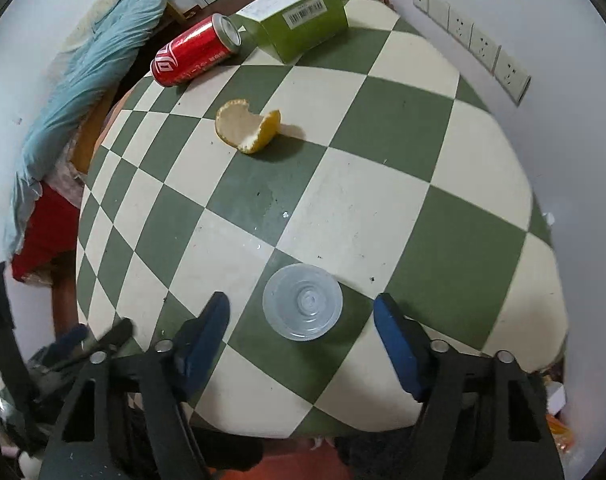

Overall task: Collect trash
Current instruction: 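Move both tools back over the table, then grasp the orange peel with the left tool while the right tool grasps the clear plastic lid, then carry both items over the white bin and open both tools to drop them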

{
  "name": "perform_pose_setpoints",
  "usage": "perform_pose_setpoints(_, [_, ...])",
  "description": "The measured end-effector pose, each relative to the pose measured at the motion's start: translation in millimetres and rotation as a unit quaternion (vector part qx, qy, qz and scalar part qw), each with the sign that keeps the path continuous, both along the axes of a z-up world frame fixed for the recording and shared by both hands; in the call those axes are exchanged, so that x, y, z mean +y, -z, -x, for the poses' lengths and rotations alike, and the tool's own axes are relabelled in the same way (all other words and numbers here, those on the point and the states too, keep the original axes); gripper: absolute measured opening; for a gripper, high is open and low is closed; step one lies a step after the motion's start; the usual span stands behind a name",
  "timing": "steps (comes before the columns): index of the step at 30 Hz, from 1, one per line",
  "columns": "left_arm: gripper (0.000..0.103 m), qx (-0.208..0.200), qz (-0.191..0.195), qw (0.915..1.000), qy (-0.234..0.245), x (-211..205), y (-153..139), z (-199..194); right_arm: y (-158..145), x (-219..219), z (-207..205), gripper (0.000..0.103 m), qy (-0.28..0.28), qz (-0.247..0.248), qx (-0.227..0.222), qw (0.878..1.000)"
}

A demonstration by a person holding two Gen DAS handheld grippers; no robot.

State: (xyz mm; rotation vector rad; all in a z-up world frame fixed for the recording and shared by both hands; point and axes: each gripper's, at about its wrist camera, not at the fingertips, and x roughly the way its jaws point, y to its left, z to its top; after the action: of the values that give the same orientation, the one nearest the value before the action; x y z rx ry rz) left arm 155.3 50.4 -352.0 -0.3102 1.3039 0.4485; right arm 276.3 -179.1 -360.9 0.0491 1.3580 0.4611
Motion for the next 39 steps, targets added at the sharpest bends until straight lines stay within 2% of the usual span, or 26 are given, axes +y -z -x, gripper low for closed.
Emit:
perform_pose_setpoints(2, [0.103, 0.002, -0.002, 1.0000, 0.001, -1, 1, 0, 6, 0, -3, 0.058, -0.001, -0.008, 0.002, 1.000])
perform_pose_setpoints(3, [0.103, 0.003, -0.003, 1.0000, 0.001, -1, 1, 0, 9, 4, -5, 0.047, -0.001, -0.012, 0.004, 1.000])
perform_pose_setpoints(4, [0.103, 0.004, -0.004, 1.0000, 0.001, -2, 1, 0, 12, 3, -5, 0.045, -0.005, -0.013, 0.004, 1.000])
perform_pose_setpoints(9, [0.103, 0.000, -0.010, 0.9999, 0.008, -11, -1, -7, 8, 12, 1, 0.045, -0.025, -0.018, -0.014, 0.999])
perform_pose_setpoints(14, [0.103, -0.020, 0.002, 0.9989, 0.041, -32, -11, -39, -4, 5, -4, 0.045, -0.004, -0.038, -0.020, 0.999])
perform_pose_setpoints(20, [0.102, -0.054, 0.030, 0.9933, 0.097, -68, -12, -102, -8, -20, -46, 0.045, 0.041, -0.023, -0.030, 0.998])
perform_pose_setpoints(27, [0.102, -0.097, 0.014, 0.9866, 0.131, -96, -20, -149, 1, -44, -89, 0.045, 0.069, -0.010, -0.021, 0.997])
perform_pose_setpoints(30, [0.088, -0.101, 0.001, 0.9845, 0.143, -103, -19, -161, 4, -49, -101, 0.045, 0.080, -0.020, -0.015, 0.997])
perform_pose_setpoints(32, [0.066, -0.101, -0.003, 0.9841, 0.146, -110, -19, -166, 4, -51, -104, 0.045, 0.082, -0.019, -0.017, 0.996])
perform_pose_setpoints(33, [0.058, -0.106, 0.002, 0.9834, 0.147, -112, -20, -167, 4, -52, -105, 0.045, 0.084, -0.021, -0.015, 0.996])
perform_pose_setpoints(34, [0.041, -0.113, 0.005, 0.9826, 0.147, -115, -22, -166, 4, -53, -106, 0.045, 0.085, -0.022, -0.014, 0.996])
perform_pose_setpoints(37, [0.029, -0.123, -0.015, 0.9815, 0.147, -121, -31, -162, 4, -54, -107, 0.045, 0.085, -0.024, -0.015, 0.996])
perform_pose_setpoints(39, [0.026, -0.128, -0.021, 0.9807, 0.147, -117, -33, -150, 3, -55, -107, 0.045, 0.084, -0.024, -0.016, 0.996])
